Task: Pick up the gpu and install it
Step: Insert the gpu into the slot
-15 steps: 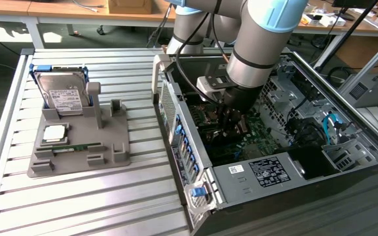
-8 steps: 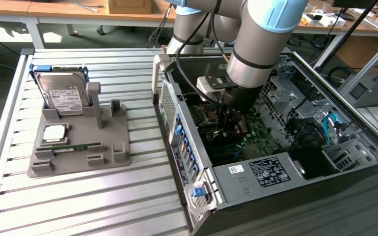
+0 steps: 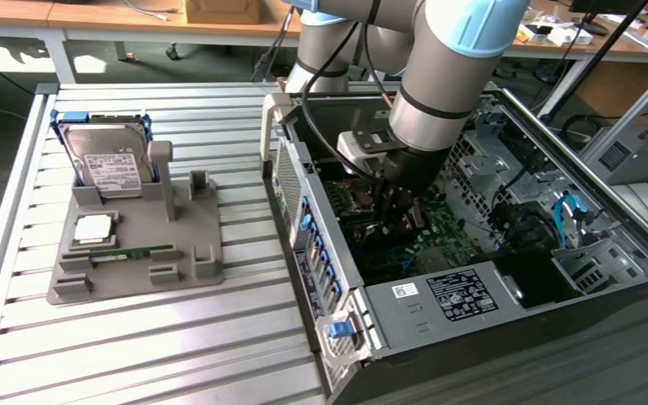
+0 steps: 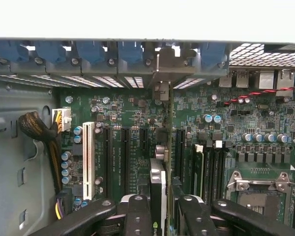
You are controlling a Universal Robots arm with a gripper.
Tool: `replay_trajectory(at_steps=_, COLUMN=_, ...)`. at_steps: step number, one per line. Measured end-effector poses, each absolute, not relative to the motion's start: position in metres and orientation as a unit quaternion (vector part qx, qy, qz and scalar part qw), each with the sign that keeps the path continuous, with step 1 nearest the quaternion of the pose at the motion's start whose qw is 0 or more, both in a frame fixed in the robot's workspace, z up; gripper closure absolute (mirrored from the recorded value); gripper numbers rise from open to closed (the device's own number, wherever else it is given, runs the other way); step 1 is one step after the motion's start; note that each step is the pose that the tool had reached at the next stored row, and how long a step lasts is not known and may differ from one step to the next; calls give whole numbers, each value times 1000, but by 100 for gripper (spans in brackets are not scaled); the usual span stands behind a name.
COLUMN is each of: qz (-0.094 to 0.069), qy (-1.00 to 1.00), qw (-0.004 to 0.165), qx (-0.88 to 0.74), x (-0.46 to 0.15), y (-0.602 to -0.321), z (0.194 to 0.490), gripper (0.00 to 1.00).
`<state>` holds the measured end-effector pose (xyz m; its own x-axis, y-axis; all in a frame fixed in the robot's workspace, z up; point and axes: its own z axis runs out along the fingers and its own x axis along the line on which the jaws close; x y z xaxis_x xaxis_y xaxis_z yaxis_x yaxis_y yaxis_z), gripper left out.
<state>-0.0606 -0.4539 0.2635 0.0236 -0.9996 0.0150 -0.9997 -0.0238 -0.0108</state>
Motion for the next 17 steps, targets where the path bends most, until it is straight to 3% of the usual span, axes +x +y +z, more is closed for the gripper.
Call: replay_trajectory(at_steps=17, qz=-5, qy=-702, qw=-13, qx=712, x=-60, y=-454, z=264, gripper=73)
